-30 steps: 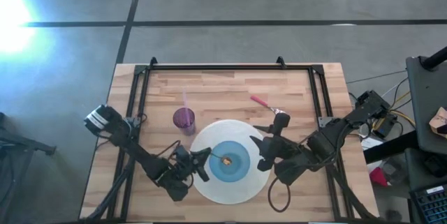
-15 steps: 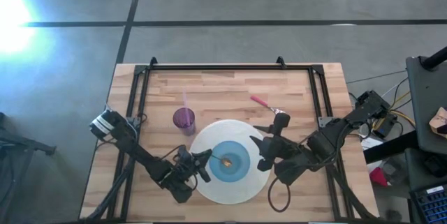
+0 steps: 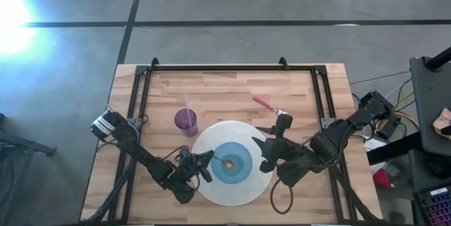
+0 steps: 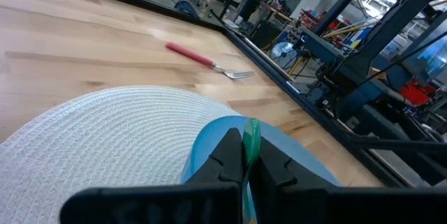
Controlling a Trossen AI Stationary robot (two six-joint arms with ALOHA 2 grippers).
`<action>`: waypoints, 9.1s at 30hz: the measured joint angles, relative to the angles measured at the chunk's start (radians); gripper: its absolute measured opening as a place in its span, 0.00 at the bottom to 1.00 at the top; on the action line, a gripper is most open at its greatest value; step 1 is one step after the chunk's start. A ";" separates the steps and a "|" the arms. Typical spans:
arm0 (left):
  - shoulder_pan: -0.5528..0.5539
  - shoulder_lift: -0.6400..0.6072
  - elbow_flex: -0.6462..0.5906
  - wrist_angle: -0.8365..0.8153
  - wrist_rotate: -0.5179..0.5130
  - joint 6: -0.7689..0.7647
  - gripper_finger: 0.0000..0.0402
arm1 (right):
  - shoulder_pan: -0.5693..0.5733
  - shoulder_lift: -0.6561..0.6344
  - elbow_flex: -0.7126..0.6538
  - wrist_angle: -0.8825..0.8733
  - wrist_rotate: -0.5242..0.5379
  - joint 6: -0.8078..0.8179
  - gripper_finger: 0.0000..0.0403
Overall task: Pick & Place Utensil
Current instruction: Put the spoon into the bowl, then put the fork into the bowl
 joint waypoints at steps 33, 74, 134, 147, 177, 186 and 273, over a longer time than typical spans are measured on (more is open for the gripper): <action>0.009 -0.014 -0.001 -0.122 0.078 0.008 0.35 | 0.000 0.000 0.000 -0.003 0.000 -0.011 0.40; 0.011 -0.757 -0.001 -0.458 0.395 0.812 0.48 | -0.745 -0.431 -0.405 -0.157 -0.696 0.036 0.50; 0.026 -0.779 -0.001 -0.587 0.448 0.775 0.48 | -1.093 0.282 -0.430 0.076 -1.001 -0.213 0.32; 0.036 -0.779 -0.001 -0.591 0.448 0.774 0.48 | -1.094 0.310 -0.431 0.076 -1.035 -0.233 0.07; 0.039 -0.779 -0.001 -0.599 0.422 0.593 0.48 | -0.867 -0.060 -0.438 -0.004 -1.041 -0.140 0.07; 0.039 -0.756 -0.001 -0.599 0.448 0.465 0.48 | -0.582 -0.252 -0.436 0.095 -0.912 0.040 0.07; 0.165 -0.387 -0.001 0.239 0.421 0.812 0.05 | -0.138 0.094 -0.160 0.440 -0.404 0.015 0.24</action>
